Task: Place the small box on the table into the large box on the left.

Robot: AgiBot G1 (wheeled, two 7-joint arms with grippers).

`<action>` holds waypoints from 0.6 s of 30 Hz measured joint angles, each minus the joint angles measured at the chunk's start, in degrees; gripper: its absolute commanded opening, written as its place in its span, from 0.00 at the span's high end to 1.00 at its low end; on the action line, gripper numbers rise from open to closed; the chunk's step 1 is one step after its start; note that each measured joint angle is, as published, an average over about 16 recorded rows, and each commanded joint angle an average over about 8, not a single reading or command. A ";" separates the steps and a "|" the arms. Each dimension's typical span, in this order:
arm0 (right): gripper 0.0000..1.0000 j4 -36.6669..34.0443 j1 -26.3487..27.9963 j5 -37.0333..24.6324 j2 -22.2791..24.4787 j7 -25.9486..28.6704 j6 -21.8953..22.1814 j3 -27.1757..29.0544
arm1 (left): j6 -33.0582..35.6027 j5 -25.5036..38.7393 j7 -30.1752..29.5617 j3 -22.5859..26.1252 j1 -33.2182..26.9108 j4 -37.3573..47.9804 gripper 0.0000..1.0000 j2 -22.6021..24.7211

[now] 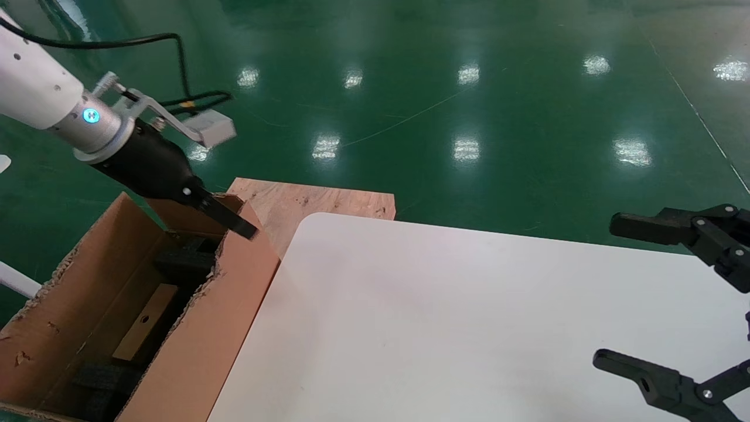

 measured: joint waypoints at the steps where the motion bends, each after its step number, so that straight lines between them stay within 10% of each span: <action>1: 0.00 0.00 0.00 0.00 0.00 0.00 0.00 0.00 | 0.63 -0.88 -0.19 -0.46 -0.22 -2.47 0.00 -0.54; 18: 0.00 -0.02 0.00 0.02 0.01 -0.01 0.03 -0.01 | -1.02 -4.78 -9.12 -3.00 -1.03 -31.24 0.00 -5.58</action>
